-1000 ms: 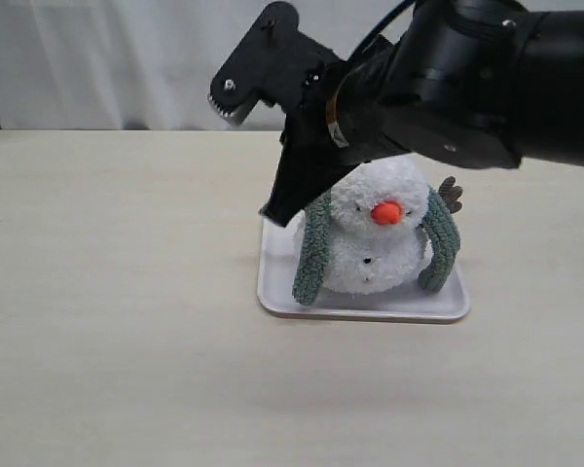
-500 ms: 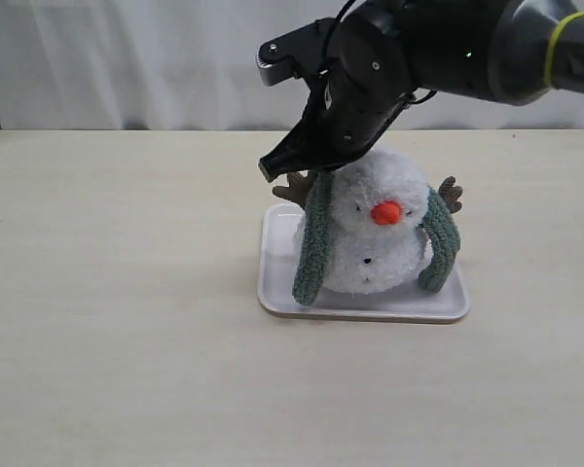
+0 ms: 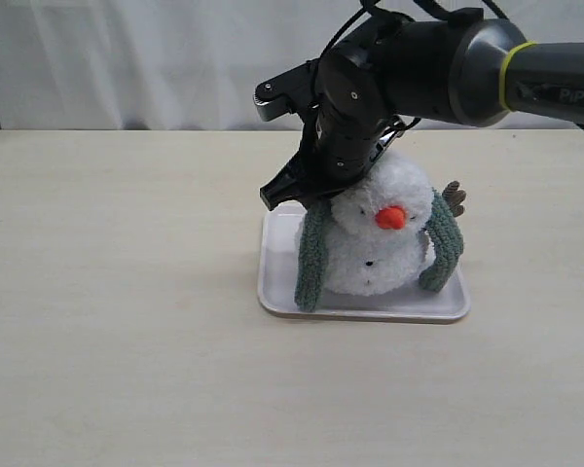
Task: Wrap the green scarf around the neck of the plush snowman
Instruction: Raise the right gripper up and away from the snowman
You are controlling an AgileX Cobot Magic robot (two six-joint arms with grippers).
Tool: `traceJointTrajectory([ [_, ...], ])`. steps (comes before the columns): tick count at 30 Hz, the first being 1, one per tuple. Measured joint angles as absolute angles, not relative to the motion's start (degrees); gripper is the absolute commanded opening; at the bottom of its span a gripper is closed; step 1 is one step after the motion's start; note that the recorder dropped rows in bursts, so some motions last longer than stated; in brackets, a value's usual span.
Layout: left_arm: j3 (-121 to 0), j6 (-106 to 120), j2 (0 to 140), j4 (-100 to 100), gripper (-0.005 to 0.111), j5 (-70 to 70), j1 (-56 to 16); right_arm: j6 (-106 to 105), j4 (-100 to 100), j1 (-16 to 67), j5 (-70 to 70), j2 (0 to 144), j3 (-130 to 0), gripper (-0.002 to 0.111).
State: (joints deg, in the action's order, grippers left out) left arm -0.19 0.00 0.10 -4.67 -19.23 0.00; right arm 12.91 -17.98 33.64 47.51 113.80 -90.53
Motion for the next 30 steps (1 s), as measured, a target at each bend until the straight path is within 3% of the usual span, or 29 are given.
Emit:
traceJointTrajectory([
  [3, -0.19, 0.00, 0.10, -4.67, 0.000, -19.23, 0.00, 11.75, -17.82, 33.64, 48.62, 113.80, -91.81, 0.007],
  [9, -0.19, 0.00, 0.10, -4.67, 0.000, -19.23, 0.00, 9.41, -15.91, 33.64, 54.12, 110.12, -96.11, 0.041],
  [11, -0.19, 0.00, 0.10, -4.67, 0.000, -19.23, 0.00, 9.17, -17.32, 33.37, 58.45, 107.08, -96.34, 0.045],
  [14, -0.19, 0.00, 0.10, -4.67, 0.000, -19.23, 0.00, 9.05, -18.31, 30.54, 62.57, 103.57, -96.35, 0.043],
  [20, -0.19, 0.00, 0.10, -4.67, 0.000, -19.23, 0.00, 7.74, -12.57, 26.35, 58.45, 102.58, -95.33, 0.004],
  [30, -0.19, 0.00, 0.10, -4.67, 0.000, -19.23, 0.00, 5.08, -11.20, 26.55, 65.12, 114.73, -107.02, 0.004],
])
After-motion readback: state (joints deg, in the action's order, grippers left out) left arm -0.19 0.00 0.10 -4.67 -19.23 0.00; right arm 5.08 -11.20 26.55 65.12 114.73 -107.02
